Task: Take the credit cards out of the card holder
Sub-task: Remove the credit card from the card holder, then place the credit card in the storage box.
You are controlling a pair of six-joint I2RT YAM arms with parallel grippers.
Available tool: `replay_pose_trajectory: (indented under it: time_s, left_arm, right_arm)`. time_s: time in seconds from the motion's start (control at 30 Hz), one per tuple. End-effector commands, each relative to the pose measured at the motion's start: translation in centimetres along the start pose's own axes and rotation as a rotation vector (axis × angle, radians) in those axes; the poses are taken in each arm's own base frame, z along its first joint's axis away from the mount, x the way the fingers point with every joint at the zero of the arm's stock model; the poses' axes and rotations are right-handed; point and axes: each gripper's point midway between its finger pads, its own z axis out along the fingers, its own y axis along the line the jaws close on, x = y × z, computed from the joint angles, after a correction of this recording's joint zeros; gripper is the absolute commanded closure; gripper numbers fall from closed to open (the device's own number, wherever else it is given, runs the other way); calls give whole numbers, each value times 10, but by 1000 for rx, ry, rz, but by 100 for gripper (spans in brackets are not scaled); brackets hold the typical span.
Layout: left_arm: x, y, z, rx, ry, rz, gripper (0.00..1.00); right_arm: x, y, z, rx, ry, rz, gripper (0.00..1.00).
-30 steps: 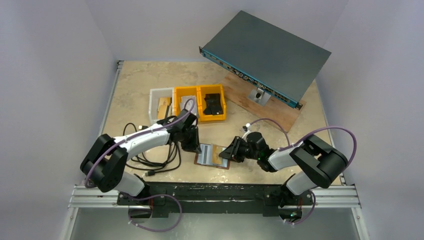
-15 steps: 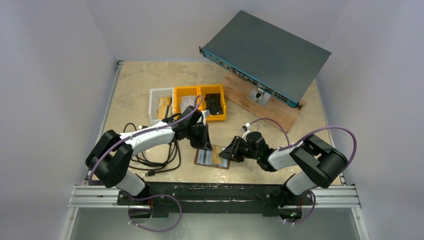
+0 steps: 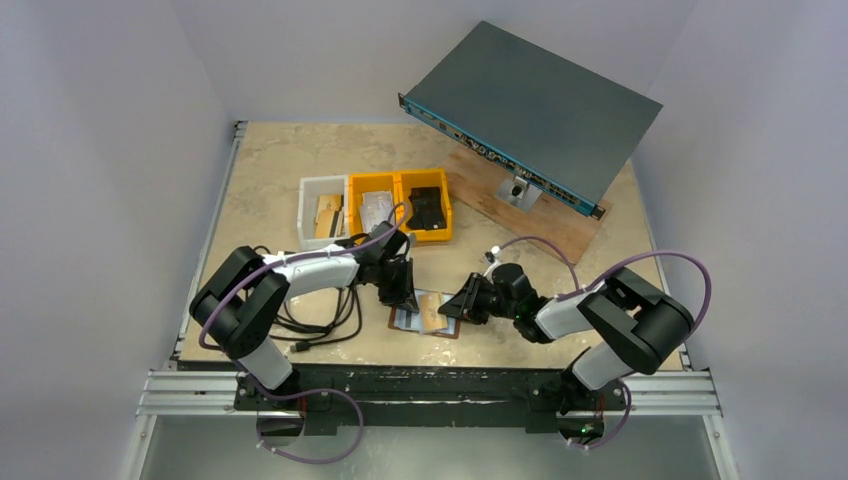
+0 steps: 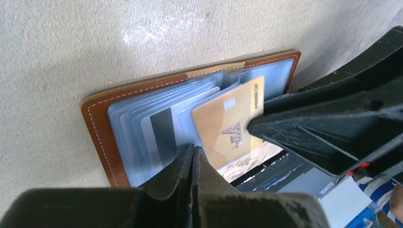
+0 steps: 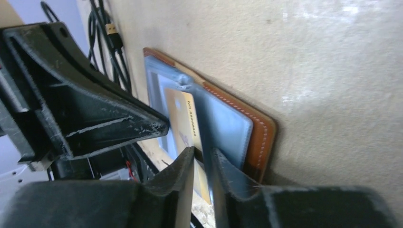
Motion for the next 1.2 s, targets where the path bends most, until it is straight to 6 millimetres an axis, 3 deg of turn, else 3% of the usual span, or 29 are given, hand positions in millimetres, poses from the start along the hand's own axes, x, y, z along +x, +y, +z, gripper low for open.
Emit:
replay_pose_trajectory:
  time_s: [0.0,0.13,0.53,1.17]
  left_arm:
    - [6,27,11,-120,11,-20,100]
    - [7,37,12,-173,16,-30,100]
    - [11,55,16,-255,24,-45,100]
    - [10,54,16,-249,21,-48,100]
  right_arm:
    - [12,-34,-3,110,29,20,88]
    - [12,-32,-5,98,25,28,100]
    - [1,-36,-20,158,-45,-4,100]
    - [-7,-42,-40,212,-99,-23,100]
